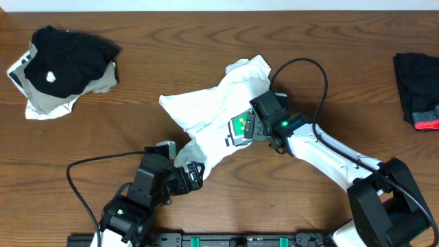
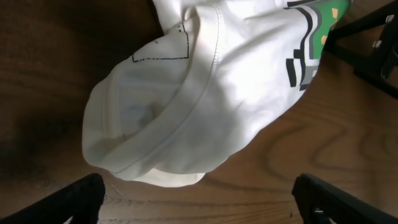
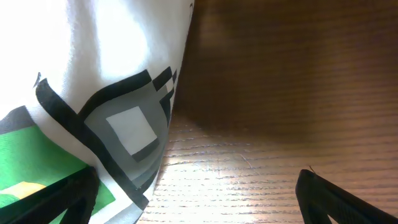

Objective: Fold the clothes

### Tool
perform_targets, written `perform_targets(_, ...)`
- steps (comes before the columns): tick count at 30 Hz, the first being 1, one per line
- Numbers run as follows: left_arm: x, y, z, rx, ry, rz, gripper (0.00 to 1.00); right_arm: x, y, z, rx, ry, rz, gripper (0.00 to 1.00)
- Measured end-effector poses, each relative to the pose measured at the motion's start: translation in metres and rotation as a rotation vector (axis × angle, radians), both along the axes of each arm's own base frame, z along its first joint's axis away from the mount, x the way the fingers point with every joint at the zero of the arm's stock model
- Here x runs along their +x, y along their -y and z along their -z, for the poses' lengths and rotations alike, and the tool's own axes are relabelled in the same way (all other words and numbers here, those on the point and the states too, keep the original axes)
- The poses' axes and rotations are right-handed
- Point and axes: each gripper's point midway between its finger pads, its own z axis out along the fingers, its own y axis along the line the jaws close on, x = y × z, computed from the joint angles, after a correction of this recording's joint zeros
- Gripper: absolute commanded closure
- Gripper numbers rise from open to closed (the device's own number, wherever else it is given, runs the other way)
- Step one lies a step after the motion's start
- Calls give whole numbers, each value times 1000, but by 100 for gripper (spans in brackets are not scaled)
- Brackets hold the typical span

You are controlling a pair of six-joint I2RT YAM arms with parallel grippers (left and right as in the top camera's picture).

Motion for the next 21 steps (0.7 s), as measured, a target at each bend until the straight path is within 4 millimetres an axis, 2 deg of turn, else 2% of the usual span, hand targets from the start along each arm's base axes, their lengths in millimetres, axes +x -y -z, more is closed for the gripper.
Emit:
perform_targets(15, -6, 8, 1, 57, 32, 73, 3, 0, 0, 0, -1, 1, 0, 1)
perform_targets(21, -7, 11, -13, 133, 78, 99, 3, 0, 0, 0, -2, 1, 1, 1)
